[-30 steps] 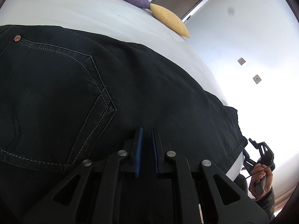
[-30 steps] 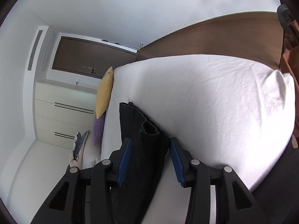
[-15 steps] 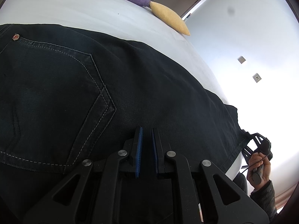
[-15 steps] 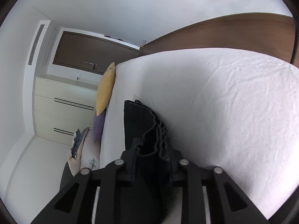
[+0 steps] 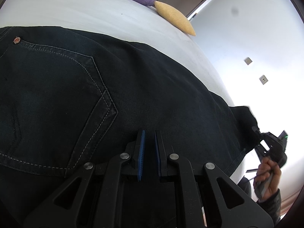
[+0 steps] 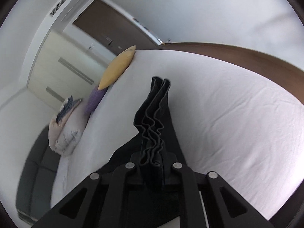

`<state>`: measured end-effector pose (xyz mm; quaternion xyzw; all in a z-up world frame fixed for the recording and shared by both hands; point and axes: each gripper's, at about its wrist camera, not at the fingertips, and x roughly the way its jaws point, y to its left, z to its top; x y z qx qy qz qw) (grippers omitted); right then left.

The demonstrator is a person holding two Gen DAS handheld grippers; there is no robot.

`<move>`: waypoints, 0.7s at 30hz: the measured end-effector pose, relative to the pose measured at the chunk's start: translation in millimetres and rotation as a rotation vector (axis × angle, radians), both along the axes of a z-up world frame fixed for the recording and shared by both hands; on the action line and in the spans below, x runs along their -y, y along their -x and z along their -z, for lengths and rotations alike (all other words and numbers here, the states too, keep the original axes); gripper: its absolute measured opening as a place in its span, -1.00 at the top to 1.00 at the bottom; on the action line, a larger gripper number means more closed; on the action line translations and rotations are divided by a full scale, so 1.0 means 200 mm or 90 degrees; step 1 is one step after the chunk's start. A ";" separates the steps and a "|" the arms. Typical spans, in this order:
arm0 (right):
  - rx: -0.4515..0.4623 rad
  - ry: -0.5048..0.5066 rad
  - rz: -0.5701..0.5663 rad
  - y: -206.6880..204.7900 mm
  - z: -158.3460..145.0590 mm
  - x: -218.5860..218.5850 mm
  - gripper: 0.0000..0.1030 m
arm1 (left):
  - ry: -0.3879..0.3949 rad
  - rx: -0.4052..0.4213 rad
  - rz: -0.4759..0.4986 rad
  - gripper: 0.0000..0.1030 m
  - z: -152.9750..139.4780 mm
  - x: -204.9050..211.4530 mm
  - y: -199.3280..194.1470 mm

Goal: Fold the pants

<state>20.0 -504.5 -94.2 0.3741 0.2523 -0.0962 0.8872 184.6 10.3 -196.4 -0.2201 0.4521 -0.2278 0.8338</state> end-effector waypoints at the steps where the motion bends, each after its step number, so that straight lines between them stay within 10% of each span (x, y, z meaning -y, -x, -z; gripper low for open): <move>1: -0.010 0.059 -0.043 -0.04 -0.04 -0.14 0.79 | -0.004 -0.004 -0.003 0.81 -0.01 0.00 0.00; 7: -0.105 0.321 -0.210 -0.20 0.09 -0.78 0.79 | 0.003 -0.029 0.001 0.73 -0.09 0.06 -0.01; 9: -0.131 0.370 -0.214 -0.22 0.17 -0.84 0.78 | 0.015 -0.033 0.016 0.37 -0.12 0.11 -0.01; 11: -0.126 0.396 -0.213 -0.21 0.20 -0.86 0.78 | 0.049 -0.037 0.025 -0.61 -0.15 0.16 -0.02; 21: -0.100 0.579 -0.200 -0.16 0.16 -1.08 0.78 | 0.144 -0.145 0.126 -0.64 -0.17 0.59 -0.25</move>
